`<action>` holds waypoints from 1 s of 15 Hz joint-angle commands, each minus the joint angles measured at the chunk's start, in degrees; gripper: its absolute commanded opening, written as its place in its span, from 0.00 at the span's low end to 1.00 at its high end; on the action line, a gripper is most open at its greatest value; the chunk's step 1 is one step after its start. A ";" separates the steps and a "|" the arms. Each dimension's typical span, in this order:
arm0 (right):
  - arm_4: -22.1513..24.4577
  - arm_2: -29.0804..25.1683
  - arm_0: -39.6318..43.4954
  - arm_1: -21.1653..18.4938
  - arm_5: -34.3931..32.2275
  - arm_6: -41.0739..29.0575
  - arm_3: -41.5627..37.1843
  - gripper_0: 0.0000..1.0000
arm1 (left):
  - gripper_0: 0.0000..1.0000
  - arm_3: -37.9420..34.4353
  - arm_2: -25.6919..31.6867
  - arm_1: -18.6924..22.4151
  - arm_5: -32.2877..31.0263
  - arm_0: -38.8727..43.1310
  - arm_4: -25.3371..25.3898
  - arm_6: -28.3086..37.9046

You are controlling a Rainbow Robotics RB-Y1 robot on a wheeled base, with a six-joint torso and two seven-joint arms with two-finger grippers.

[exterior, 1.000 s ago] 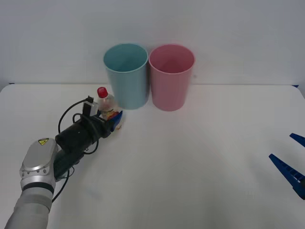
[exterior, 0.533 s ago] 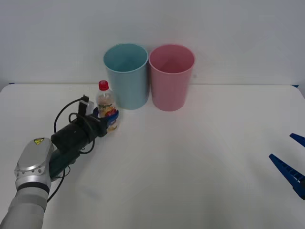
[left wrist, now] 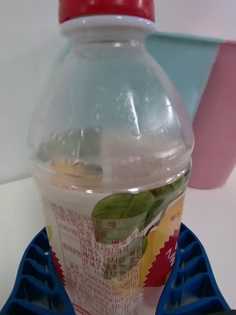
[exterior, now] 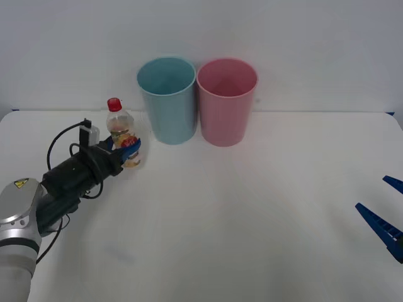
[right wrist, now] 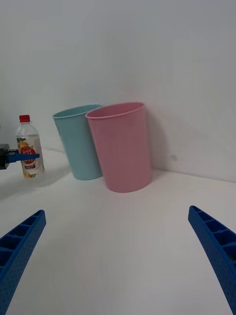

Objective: Grasp the object on the table and drop it into the matching bin: aluminum can to the light blue bin, PET bottle to the pink bin.

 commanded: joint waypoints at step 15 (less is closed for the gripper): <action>0.00 0.00 0.00 0.00 0.00 0.00 0.00 1.00 | 0.00 -50.19 0.95 5.77 9.20 29.15 2.39 27.08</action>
